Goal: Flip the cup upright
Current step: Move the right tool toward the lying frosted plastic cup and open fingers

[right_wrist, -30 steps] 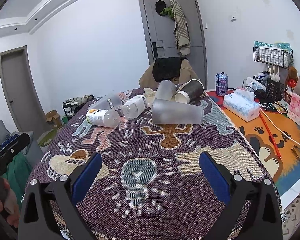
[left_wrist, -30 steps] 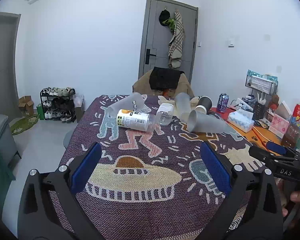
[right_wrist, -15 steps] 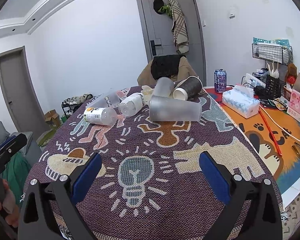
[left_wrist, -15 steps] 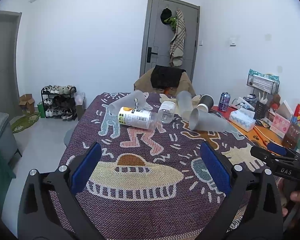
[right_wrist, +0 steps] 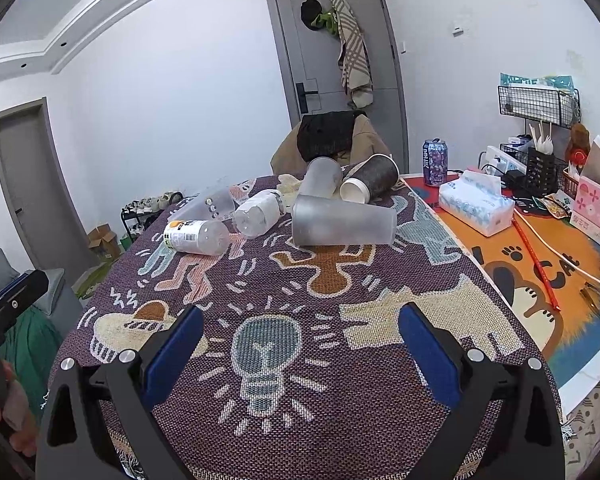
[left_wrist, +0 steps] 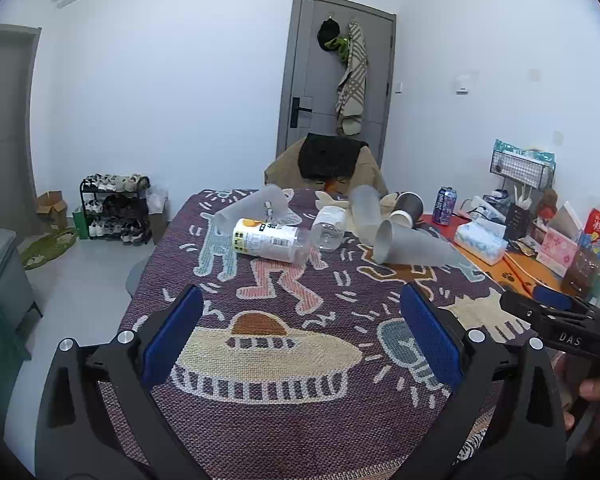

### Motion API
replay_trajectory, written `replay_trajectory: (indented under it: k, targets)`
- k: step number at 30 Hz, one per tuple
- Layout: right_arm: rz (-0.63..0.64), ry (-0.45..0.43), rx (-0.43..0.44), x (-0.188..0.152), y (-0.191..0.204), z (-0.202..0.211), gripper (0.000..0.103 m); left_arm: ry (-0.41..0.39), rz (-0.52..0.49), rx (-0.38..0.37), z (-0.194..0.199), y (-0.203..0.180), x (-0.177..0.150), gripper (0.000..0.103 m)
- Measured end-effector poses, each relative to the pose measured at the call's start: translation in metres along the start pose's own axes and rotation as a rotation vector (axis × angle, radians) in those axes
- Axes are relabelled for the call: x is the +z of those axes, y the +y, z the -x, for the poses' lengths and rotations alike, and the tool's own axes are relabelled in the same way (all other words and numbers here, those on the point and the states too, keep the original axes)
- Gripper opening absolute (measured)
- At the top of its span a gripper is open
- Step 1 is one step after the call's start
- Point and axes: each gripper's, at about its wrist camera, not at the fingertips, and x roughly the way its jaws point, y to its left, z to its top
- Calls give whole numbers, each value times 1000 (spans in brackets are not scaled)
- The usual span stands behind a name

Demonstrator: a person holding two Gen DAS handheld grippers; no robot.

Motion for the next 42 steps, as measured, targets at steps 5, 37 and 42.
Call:
replay_trajectory:
  k: [5, 37, 42]
  targets:
    - [-2, 12, -3, 4, -1, -9, 96, 11, -7, -10, -9, -2, 2, 98]
    - [551, 235, -10, 84, -30, -188, 95, 154, 183, -42, -140, 37, 28, 98]
    - [664, 292, -3, 87, -26, -222, 95, 177, 214, -35, -155, 42, 25, 98]
